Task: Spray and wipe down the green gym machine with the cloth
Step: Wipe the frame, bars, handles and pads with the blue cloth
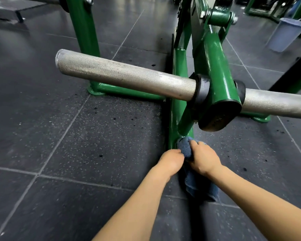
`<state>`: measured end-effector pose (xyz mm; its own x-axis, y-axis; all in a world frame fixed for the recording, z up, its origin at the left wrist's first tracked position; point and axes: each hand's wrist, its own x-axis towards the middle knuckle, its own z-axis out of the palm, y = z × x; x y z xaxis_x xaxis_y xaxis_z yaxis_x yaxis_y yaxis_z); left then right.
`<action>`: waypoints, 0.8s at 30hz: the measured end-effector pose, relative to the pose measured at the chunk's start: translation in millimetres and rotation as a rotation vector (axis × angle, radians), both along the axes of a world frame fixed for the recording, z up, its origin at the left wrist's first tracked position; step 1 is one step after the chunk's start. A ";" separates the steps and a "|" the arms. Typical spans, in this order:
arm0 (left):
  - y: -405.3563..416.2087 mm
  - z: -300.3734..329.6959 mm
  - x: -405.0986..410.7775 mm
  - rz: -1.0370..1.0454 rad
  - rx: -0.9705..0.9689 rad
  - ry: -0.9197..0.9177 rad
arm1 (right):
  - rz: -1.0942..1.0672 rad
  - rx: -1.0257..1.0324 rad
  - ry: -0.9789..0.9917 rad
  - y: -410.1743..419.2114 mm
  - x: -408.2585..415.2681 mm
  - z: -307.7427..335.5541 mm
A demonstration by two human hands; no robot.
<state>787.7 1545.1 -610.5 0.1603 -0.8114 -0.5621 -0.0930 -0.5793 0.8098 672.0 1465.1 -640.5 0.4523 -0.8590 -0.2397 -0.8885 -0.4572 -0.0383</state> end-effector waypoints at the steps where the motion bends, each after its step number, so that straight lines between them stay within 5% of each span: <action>1: 0.9 -2.4 3.2 -0.011 0.014 -0.028 | -0.020 0.002 0.019 -4.2 8.7 0.4; 5: 3.0 -14.7 13.6 0.038 0.058 -0.053 | -0.030 -0.045 0.111 -5.7 32.6 9.6; 11: -12.7 -11.0 16.3 0.244 0.004 0.030 | 0.371 -0.204 0.066 22.0 24.1 11.6; 14: -25.1 -12.6 27.9 0.541 -0.121 0.089 | 0.320 -0.274 -0.046 12.1 48.9 18.9; 16: -25.9 -6.8 36.4 0.637 -0.136 0.169 | 0.243 -0.145 0.046 9.5 65.3 13.3; 19: -16.5 -6.4 41.1 0.631 -0.097 0.270 | 0.240 -0.115 0.240 4.7 77.4 -4.7; 24: -2.9 -10.4 39.6 0.447 -0.003 0.155 | 0.234 -0.124 0.253 -11.0 104.0 -3.3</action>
